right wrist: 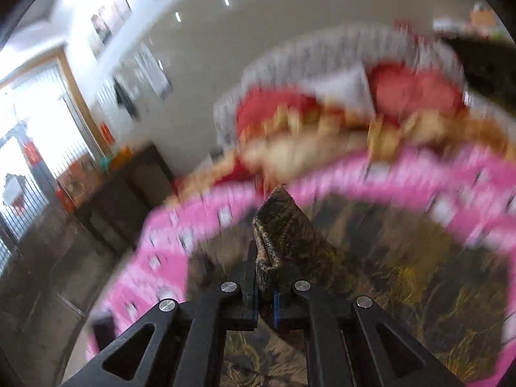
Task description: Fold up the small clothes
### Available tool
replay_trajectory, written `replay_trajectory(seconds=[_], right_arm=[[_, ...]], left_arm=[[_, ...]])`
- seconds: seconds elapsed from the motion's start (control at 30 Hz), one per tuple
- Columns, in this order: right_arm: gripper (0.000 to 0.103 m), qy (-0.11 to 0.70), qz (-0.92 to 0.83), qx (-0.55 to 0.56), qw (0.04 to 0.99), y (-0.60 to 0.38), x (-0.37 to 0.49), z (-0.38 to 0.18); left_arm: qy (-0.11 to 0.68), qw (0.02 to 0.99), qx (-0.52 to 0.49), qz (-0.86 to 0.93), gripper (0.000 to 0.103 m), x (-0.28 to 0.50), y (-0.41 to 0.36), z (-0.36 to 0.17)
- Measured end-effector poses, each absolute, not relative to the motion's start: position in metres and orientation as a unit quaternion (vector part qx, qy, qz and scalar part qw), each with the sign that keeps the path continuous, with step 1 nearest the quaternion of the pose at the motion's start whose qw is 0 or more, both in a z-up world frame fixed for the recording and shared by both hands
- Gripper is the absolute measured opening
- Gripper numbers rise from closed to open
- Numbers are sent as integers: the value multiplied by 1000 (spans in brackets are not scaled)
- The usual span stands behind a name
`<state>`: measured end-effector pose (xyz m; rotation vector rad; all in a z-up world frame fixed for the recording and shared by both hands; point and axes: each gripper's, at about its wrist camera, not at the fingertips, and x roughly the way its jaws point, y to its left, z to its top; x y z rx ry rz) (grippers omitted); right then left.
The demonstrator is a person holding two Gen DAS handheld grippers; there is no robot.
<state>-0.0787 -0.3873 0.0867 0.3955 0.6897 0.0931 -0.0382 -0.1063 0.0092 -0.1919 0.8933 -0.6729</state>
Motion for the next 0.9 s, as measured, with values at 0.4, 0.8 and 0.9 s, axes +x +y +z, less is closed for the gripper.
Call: replay_trajectory(seconds=[0.4, 0.8, 0.9], right_arm=[[69, 393, 28, 48, 918, -329, -122, 32], [70, 400, -5, 75, 913, -357, -179, 18], [70, 394, 5, 102, 913, -365, -178, 17]], left_arm=[[389, 842, -90, -362, 72, -47, -121, 54], [483, 731, -131, -464, 71, -12, -207, 22], [491, 721, -159, -462, 71, 3, -212, 21]])
